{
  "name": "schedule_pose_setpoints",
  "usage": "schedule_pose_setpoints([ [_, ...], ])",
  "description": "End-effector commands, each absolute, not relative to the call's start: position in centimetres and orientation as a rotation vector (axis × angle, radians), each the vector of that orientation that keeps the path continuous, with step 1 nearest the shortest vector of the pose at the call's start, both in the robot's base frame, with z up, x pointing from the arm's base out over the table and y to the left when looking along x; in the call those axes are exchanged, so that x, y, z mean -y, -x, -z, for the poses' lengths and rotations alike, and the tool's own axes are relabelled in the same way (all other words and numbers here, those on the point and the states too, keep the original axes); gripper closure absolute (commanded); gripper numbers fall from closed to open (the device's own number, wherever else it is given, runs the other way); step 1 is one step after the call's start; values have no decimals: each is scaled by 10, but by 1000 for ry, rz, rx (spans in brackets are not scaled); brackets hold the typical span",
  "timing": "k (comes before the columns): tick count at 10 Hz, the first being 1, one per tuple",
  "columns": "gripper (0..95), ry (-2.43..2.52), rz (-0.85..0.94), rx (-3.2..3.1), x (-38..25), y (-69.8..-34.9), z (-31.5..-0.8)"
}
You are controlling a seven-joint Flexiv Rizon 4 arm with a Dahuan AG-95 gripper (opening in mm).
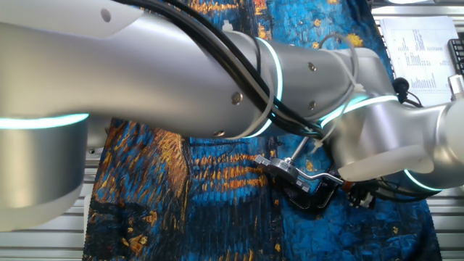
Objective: Pull up the lever
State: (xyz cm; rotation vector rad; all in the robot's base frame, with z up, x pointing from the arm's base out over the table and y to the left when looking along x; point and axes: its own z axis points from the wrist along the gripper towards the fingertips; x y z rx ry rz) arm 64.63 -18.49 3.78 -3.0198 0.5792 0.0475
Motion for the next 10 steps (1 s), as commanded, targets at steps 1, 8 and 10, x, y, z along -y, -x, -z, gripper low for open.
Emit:
schedule_pose_setpoints([
  [1, 570, 3022, -45, -581, 185, -647, -35],
  [8, 570, 3023, -41, -567, 185, -645, -32],
  [10, 570, 3022, -33, -562, 185, -644, -31],
])
